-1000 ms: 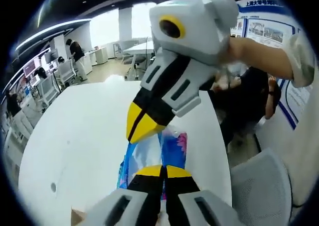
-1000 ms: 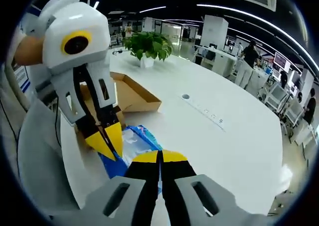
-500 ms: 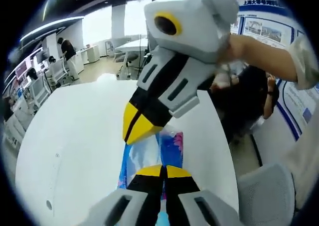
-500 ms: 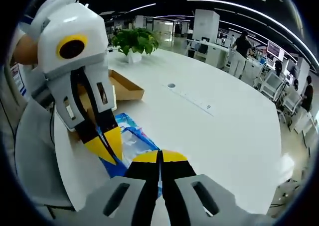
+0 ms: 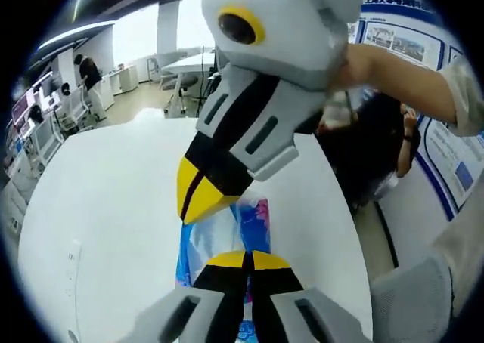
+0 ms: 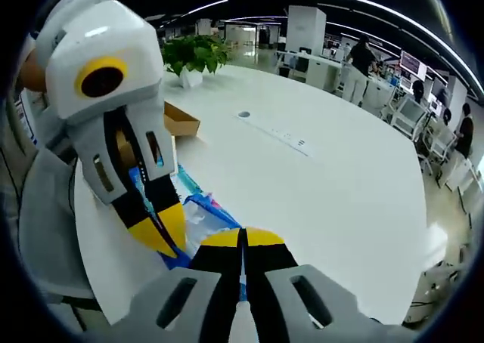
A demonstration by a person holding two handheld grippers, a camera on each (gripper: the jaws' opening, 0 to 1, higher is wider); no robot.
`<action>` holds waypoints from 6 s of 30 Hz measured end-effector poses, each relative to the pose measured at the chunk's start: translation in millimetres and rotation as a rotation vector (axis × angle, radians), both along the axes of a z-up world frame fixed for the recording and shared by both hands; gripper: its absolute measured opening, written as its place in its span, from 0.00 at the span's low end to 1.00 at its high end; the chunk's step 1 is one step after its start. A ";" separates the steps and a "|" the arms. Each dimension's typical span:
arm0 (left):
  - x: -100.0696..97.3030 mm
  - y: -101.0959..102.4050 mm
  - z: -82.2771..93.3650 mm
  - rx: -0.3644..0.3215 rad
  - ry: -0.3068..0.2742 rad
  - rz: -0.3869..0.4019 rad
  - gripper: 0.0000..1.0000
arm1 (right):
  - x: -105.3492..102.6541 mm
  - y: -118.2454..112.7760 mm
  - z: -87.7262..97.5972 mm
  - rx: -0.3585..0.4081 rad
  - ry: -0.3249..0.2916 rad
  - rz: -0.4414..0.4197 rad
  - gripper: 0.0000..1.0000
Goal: Operate the shoe box by opening the lid, removing the specified soft item, and placing it in the target area until the item is outside and the box remains undamaged.
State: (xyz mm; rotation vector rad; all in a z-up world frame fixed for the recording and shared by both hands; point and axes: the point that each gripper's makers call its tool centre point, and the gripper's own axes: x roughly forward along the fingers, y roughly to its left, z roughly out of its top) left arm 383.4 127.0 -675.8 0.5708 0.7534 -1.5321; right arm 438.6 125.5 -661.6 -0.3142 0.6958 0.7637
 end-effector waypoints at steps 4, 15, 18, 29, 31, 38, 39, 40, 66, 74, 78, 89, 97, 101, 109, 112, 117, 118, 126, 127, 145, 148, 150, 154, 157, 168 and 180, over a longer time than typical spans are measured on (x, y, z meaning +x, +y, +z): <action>0.5 -11.7 -9.1 0.005 0.008 -0.015 0.00 | 3.7 -12.4 -6.9 -0.002 0.009 -0.017 0.00; 0.1 -26.1 -36.6 0.022 0.041 -0.015 0.00 | 4.2 -26.7 -35.6 -0.018 0.048 -0.027 0.00; 2.4 -26.5 -42.9 0.018 0.035 -0.006 0.00 | 4.1 -27.0 -44.3 -0.024 0.056 -0.025 0.00; -6.2 -19.6 -55.5 0.033 0.065 0.014 0.00 | 4.7 -23.3 -55.8 -0.020 0.066 -0.015 0.00; -7.2 -19.0 -55.0 0.033 0.066 0.015 0.00 | 4.7 -22.9 -56.1 -0.020 0.066 -0.016 0.00; -10.0 -16.1 -56.0 0.037 0.063 0.015 0.00 | 1.8 -20.7 -57.7 -0.026 0.063 -0.011 0.00; -10.1 -15.6 -56.3 0.037 0.060 0.013 0.00 | 1.3 -20.6 -58.1 -0.026 0.067 -0.013 0.00; -9.5 -15.4 -56.7 0.037 0.055 0.013 0.00 | 0.9 -20.7 -58.3 -0.026 0.069 -0.015 0.00; -10.6 16.7 -13.9 0.008 -0.070 0.020 0.35 | -20.5 -16.8 -12.0 -0.095 -0.036 -0.034 0.18; -9.0 74.0 13.1 -0.010 -0.098 0.138 0.48 | -37.3 1.3 11.2 -0.105 -0.068 -0.045 0.24; -6.8 103.6 24.4 -0.025 -0.102 0.221 0.50 | -45.2 12.5 19.8 -0.100 -0.070 -0.043 0.26; -14.8 193.8 43.4 -0.035 -0.107 0.397 0.55 | -71.3 56.4 25.3 -0.119 -0.061 0.043 0.32; -25.2 252.1 47.3 -0.025 -0.115 0.504 0.56 | -84.2 88.0 26.6 -0.116 -0.054 0.130 0.35; -31.8 278.5 44.9 -0.009 -0.119 0.544 0.56 | -90.5 106.0 26.8 -0.107 -0.052 0.177 0.38; -44.6 338.5 41.1 0.010 -0.113 0.678 0.57 | -105.1 148.9 21.4 -0.087 -0.029 0.305 0.43; -48.2 359.6 40.4 0.014 -0.126 0.724 0.57 | -105.3 161.5 20.9 -0.080 -0.033 0.326 0.44; -57.7 395.1 31.5 0.039 -0.114 0.790 0.56 | -111.4 189.5 17.6 -0.068 -0.023 0.402 0.44; -60.1 402.7 29.7 0.044 -0.114 0.809 0.56 | -112.4 195.1 15.8 -0.072 -0.021 0.416 0.44; -71.2 440.4 24.8 0.045 -0.103 0.914 0.56 | -121.9 233.5 3.3 -0.077 0.011 0.523 0.45; -72.6 446.1 23.9 0.045 -0.100 0.933 0.56 | -122.6 237.1 2.6 -0.075 0.013 0.532 0.45; -96.6 528.5 -0.2 0.102 -0.012 1.226 0.41 | -130.7 297.6 -20.5 -0.118 0.075 0.711 0.44; -101.8 536.5 -7.1 0.115 0.015 1.254 0.37 | -131.0 304.2 -26.7 -0.132 0.087 0.734 0.44; -104.5 538.3 -11.2 0.118 0.029 1.265 0.34 | -131.5 308.2 -31.0 -0.145 0.094 0.755 0.44; -112.7 543.0 -22.8 0.139 0.068 1.286 0.30 | -132.4 315.0 -38.9 -0.172 0.097 0.806 0.42; -116.3 543.6 -29.4 0.141 0.095 1.297 0.26 | -132.5 318.8 -46.5 -0.191 0.111 0.833 0.42; -115.4 551.3 -32.8 0.127 0.113 1.345 0.13 | -137.9 333.6 -63.7 -0.199 0.179 0.914 0.44; -115.7 552.0 -34.7 0.118 0.122 1.359 0.12 | -145.3 340.9 -76.3 -0.220 0.213 0.935 0.36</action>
